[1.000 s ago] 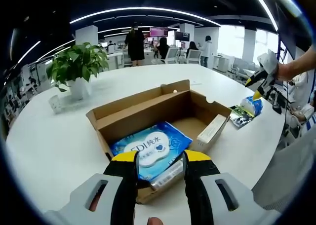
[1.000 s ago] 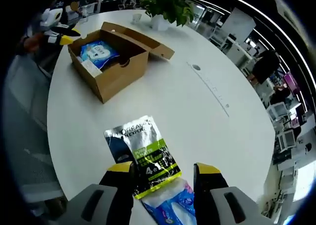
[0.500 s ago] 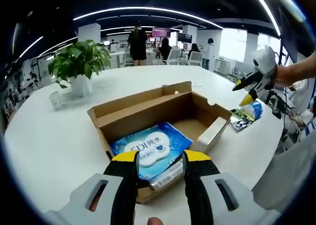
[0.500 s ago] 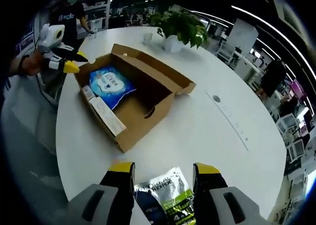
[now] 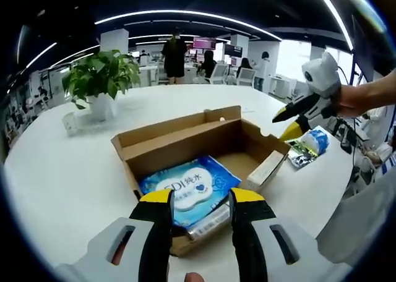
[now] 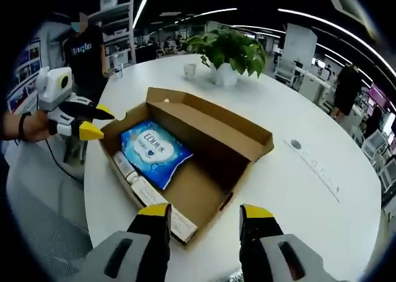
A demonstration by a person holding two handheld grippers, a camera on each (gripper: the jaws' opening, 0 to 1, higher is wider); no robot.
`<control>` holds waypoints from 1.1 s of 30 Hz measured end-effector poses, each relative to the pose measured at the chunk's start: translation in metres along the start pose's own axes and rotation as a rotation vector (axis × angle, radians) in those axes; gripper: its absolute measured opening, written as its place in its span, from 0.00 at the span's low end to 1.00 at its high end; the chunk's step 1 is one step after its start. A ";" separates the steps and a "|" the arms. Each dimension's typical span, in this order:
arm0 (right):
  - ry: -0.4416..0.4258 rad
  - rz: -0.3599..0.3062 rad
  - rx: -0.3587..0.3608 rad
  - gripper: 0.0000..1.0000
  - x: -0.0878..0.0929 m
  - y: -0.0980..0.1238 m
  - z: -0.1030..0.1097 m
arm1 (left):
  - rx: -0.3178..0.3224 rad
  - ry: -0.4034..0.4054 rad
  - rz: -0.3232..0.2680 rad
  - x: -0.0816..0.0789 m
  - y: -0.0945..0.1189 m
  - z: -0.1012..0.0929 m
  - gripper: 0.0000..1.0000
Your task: Operate the shoe box by opening the lid, removing the specified soft item, and placing it in the target area until the item is outside and the box remains undamaged.
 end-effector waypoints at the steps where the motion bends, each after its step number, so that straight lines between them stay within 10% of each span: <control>1: -0.017 -0.001 -0.011 0.41 -0.001 -0.003 0.003 | 0.000 0.003 -0.001 0.000 0.000 0.000 0.36; 19: -0.311 0.007 -0.108 0.37 -0.020 -0.054 0.046 | -0.001 0.025 -0.017 -0.001 0.002 0.000 0.35; 33: -0.377 0.107 -0.150 0.30 -0.020 -0.097 0.061 | 0.013 0.040 -0.024 0.001 0.002 0.000 0.35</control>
Point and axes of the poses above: the point that each gripper's makers call its tool centre point, and the gripper's own axes: y roughly backward along the fingers, z roughly to its left, x roughly out of its underside, the point moved 10 cm from there along y, roughly backward along the fingers, and after that the axes turned 15 degrees about x, right-handed, at the moved point
